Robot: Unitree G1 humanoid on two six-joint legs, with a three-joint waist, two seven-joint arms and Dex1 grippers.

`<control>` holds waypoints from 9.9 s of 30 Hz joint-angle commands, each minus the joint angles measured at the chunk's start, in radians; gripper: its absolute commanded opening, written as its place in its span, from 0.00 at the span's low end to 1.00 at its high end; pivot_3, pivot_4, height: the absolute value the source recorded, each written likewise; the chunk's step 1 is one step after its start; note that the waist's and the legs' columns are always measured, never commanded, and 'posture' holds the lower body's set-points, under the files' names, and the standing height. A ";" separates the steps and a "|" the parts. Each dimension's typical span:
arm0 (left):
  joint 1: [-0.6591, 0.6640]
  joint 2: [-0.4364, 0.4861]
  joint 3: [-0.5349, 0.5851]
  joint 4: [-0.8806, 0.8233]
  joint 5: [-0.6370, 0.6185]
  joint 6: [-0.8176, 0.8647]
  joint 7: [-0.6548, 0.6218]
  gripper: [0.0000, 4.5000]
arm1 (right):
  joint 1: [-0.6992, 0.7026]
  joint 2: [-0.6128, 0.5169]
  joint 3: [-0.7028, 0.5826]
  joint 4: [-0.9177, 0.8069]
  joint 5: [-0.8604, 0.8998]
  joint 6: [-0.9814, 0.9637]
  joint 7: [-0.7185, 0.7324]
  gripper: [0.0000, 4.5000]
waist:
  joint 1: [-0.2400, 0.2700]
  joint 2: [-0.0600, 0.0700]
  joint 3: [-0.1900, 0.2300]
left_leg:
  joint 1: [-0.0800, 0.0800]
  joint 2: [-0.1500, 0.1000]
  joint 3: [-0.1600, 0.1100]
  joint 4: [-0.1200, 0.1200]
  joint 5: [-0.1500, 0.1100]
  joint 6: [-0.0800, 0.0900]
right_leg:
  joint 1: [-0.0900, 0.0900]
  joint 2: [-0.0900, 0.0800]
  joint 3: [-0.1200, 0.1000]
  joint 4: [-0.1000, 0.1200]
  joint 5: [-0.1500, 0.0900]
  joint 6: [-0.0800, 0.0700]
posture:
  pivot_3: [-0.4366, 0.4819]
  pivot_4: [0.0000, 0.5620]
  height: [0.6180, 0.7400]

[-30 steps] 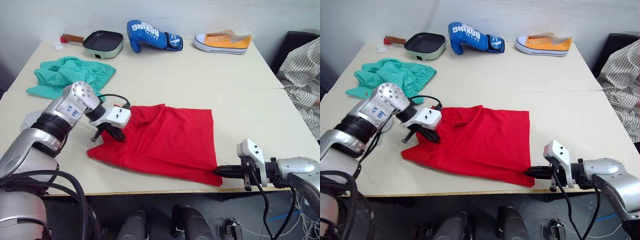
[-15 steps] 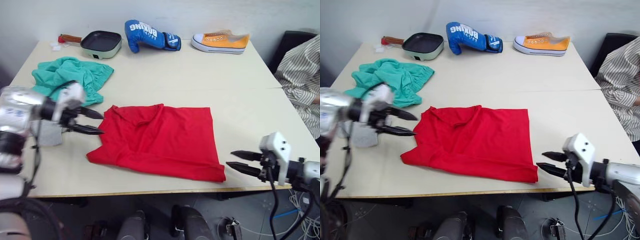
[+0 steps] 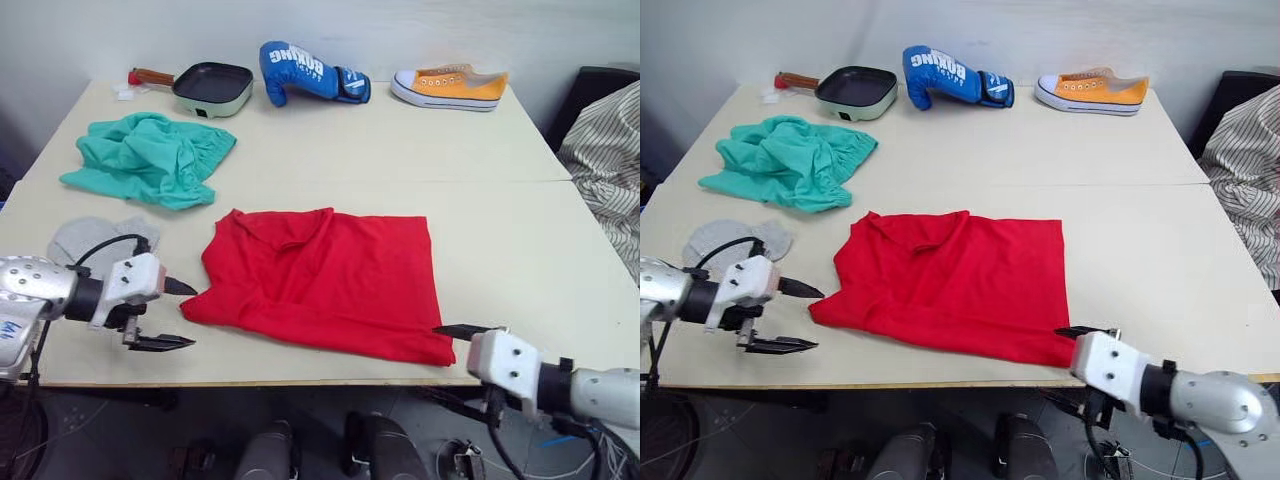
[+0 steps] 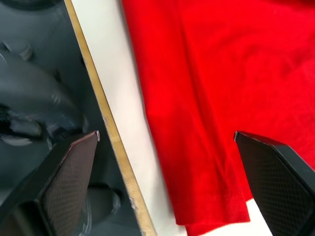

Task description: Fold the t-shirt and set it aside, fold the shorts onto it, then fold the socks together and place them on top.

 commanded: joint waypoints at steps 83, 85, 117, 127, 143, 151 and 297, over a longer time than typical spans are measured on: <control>-0.630 -0.152 -0.574 0.386 0.039 0.019 -0.332 0.31 | -0.185 0.046 -0.063 0.051 0.460 0.263 -0.045 0.84 | 0.000 0.000 -0.001 | 0.008 0.000 -0.003 0.000 0.000 0.002 | 0.010 0.001 -0.001 -0.002 0.000 0.000 | 0.48 0.27 1.00; -0.632 -0.155 -0.590 0.382 0.029 0.014 -0.332 0.17 | -0.180 0.045 -0.061 0.055 0.452 0.260 -0.046 0.84 | 0.000 0.000 -0.001 | 0.008 0.000 -0.003 0.000 0.000 0.002 | 0.010 0.001 -0.001 -0.002 0.000 0.000 | 0.48 0.27 1.00; -0.758 -0.239 -0.326 0.486 -0.038 0.090 -0.327 0.64 | -0.103 0.075 -0.018 0.061 0.315 0.199 -0.058 0.84 | -0.001 -0.001 -0.001 | 0.003 0.000 -0.011 0.001 0.001 0.002 | 0.011 0.002 -0.002 -0.004 0.000 0.000 | 0.48 0.27 1.00; -0.243 0.037 -0.112 -0.019 -0.232 0.353 -0.266 0.36 | -0.088 0.123 0.002 0.065 0.291 0.172 -0.086 0.38 | -0.004 0.002 0.000 | 0.003 0.000 -0.015 0.002 0.001 0.001 | 0.012 0.002 -0.001 -0.005 0.000 0.000 | 0.48 0.27 1.00; -0.162 -0.064 -0.024 0.055 -0.081 0.135 -0.082 0.57 | -0.127 0.130 0.072 0.091 0.223 0.150 -0.096 0.00 | -0.006 0.005 0.000 | 0.000 -0.001 -0.019 0.000 0.003 -0.002 | 0.010 0.002 0.001 -0.005 -0.001 -0.001 | 0.48 0.27 1.00; -0.206 -0.082 -0.060 0.139 -0.010 0.063 -0.095 0.99 | -0.127 0.129 0.073 0.091 0.222 0.150 -0.097 0.00 | 0.000 0.005 0.000 | 0.000 -0.001 -0.019 0.000 0.003 -0.001 | 0.010 0.002 0.001 -0.006 -0.001 -0.001 | 0.48 0.27 1.00; -0.328 -0.121 -0.189 0.187 0.057 0.181 -0.120 0.00 | -0.237 0.054 0.222 0.173 0.137 0.132 0.003 0.00 | -0.006 0.000 -0.008 | 0.011 -0.002 -0.018 -0.027 0.015 -0.010 | 0.013 0.003 0.019 -0.009 -0.003 -0.002 | 0.48 0.27 1.00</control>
